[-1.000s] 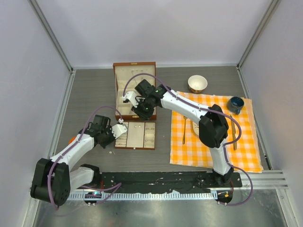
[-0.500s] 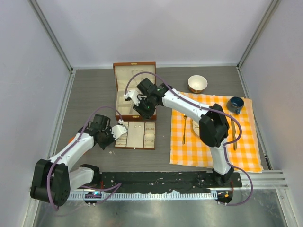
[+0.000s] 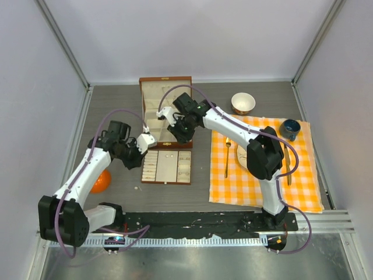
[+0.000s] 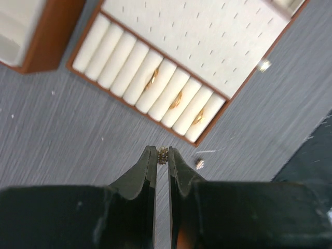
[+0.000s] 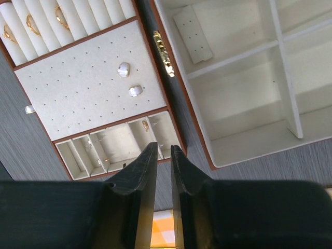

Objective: Organize the mixed jewelry
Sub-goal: Pick up the jewelry from the center of the board, then place the jewelry in the compartment layer.

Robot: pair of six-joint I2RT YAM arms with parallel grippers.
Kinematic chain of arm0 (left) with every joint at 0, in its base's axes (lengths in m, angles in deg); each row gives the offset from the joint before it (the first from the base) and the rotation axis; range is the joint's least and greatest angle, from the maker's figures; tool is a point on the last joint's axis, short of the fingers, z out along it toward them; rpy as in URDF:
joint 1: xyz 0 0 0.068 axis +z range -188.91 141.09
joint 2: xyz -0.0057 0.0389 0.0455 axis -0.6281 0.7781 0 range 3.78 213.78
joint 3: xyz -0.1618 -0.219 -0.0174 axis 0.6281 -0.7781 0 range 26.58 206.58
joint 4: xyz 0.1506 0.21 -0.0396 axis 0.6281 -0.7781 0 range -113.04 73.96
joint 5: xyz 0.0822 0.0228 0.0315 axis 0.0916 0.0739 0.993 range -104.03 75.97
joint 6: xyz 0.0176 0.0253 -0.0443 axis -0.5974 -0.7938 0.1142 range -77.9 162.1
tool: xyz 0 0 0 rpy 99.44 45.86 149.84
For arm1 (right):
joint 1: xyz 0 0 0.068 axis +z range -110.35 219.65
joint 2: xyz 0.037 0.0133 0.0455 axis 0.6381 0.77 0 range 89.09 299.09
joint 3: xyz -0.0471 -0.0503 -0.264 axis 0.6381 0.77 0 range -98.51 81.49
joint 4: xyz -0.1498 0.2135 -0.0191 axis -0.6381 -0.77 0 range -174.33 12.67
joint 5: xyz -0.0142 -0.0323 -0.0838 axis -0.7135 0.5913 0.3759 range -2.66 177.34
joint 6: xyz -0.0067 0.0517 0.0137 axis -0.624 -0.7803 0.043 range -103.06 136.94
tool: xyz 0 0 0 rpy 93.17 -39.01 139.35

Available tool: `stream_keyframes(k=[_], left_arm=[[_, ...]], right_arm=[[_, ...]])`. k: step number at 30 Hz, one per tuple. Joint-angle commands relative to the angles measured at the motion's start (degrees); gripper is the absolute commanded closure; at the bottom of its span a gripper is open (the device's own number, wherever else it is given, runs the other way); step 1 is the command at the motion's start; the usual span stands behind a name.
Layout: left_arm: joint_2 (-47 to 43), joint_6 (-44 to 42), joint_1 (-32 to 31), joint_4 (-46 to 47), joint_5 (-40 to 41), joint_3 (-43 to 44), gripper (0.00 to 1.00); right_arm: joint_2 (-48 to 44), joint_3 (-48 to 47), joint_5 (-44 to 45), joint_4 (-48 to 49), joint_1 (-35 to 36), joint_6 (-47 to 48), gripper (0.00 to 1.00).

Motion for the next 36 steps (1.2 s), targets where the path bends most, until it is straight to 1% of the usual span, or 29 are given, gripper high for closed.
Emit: stream_keyframes(k=[1,2,3,4,6,8,10,12,13,14,15,18,23,28,36], left_arm=[[4.55,4.44,1.75,-7.99,-14.13,10.29,1.00],[5.77,5.33,1.75,-9.83,-15.89,11.89,1.00],[6.83,6.21,1.75,-10.72,-20.17,13.30,1.00],[9.10,8.22,1.75,-11.43,-22.04,15.75,1.00],[11.14,10.51,1.75,-12.40,-27.56,17.70,1.00],[13.86,14.03,1.75,-12.31,-30.65,19.20,1.00],[15.10,17.53,1.84,-9.78,-33.98,18.94,1.00],[16.24,23.77,1.75,-7.05,-36.11,17.98,1.00],[16.59,26.06,1.75,-3.56,-37.68,16.76,1.00],[17.12,30.08,1.75,-2.04,-38.57,16.13,1.00],[17.47,31.95,1.75,-0.29,-39.19,15.43,1.00],[17.91,35.99,1.66,5.86,-39.55,13.06,1.00],[20.28,38.82,1.66,14.13,-38.93,10.07,1.00],[23.62,38.12,1.57,17.30,-36.38,9.62,1.00],[29.86,37.86,1.31,22.40,-35.33,9.01,1.00]], right_arm=[[-3.56,-1.40,-2.71,1.45,-3.46,-2.09,0.78],[-3.65,-1.57,-3.41,1.36,-3.99,-2.44,0.78],[-3.92,-1.57,-3.76,1.27,-4.87,-2.44,0.78],[-4.18,-1.40,-4.03,1.18,-5.31,-2.53,0.78],[-4.79,-1.22,-4.99,0.75,-6.36,-2.45,0.78],[-5.15,-0.52,-5.52,0.57,-7.07,-2.27,0.78],[-5.59,0.01,-6.58,0.48,-7.95,-2.01,0.78],[-5.76,1.15,-7.10,0.30,-8.30,-2.00,0.78],[-5.85,1.59,-7.72,0.39,-8.74,-1.74,0.78],[-5.85,2.38,-7.81,0.57,-8.92,-1.74,0.78],[-5.85,2.64,-7.90,0.74,-8.83,-1.65,0.79],[-6.29,4.14,-7.81,1.35,-8.83,-1.83,0.79],[-7.17,6.07,-5.62,2.15,-8.83,-1.13,0.79],[-8.40,8.09,-4.12,2.94,-8.75,-0.60,0.79],[-9.54,10.03,-3.24,3.47,-8.83,-0.16,0.80]])
